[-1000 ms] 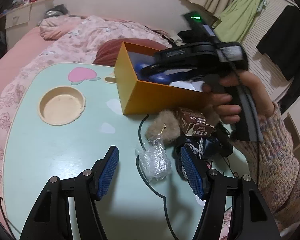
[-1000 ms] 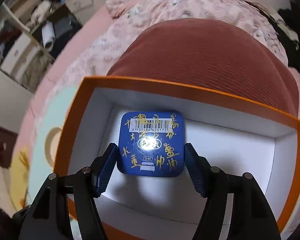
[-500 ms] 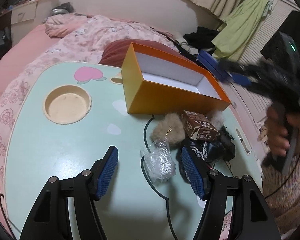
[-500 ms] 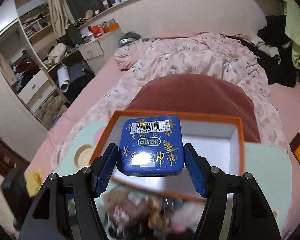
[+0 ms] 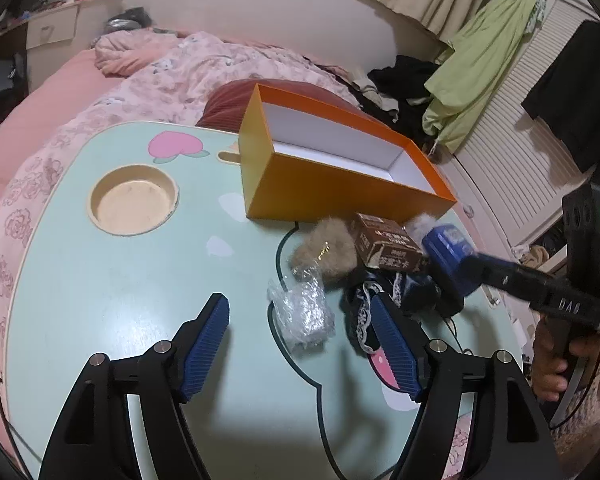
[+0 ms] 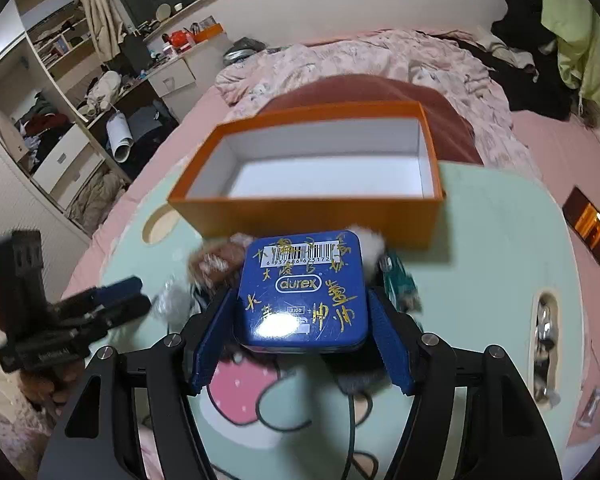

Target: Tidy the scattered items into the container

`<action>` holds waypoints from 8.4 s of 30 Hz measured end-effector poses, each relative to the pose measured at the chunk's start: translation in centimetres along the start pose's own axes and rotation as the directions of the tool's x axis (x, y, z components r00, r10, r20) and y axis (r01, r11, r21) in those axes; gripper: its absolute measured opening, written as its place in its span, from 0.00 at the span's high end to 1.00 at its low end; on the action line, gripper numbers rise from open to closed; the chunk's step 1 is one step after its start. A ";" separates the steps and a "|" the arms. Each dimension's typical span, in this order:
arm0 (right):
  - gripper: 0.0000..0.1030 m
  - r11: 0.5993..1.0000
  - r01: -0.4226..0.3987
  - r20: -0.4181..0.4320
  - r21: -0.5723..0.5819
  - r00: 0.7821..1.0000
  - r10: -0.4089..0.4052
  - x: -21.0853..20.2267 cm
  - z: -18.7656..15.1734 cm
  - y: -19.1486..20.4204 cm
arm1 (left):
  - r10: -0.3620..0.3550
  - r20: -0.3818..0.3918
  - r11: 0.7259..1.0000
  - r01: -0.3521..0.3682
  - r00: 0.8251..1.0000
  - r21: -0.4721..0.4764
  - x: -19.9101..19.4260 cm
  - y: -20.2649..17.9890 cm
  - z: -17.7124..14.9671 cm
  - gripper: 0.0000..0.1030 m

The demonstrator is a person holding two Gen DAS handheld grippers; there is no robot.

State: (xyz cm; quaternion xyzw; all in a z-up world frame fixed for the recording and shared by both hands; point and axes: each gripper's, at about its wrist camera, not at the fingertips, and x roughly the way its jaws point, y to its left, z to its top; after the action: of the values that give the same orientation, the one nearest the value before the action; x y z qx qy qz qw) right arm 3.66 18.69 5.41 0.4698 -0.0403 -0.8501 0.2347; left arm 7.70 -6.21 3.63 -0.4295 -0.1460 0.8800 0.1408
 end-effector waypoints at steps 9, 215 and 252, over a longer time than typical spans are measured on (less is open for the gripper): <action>0.34 0.996 0.056 -0.003 -0.062 0.998 -0.056 0.7 -2.8 0.8 | 0.019 -0.018 0.998 -0.018 1.000 0.053 0.1 -1.8 -1.6 0.28; 0.00 0.956 0.275 0.079 -0.103 0.960 -0.267 1.1 -9.2 1.2 | 0.294 0.038 0.926 -0.294 0.955 0.235 2.3 -3.6 -5.4 0.00; 0.00 0.956 0.275 0.080 -0.104 0.960 -0.267 1.2 -9.3 1.3 | 0.292 0.038 0.926 -0.292 0.956 0.237 2.3 -3.5 -5.4 0.00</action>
State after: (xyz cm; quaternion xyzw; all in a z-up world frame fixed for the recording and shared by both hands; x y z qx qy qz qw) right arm 11.19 18.46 -0.27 0.4289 0.0653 -0.8899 0.1408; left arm 11.05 -1.43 0.10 -0.4254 0.0268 0.9027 0.0590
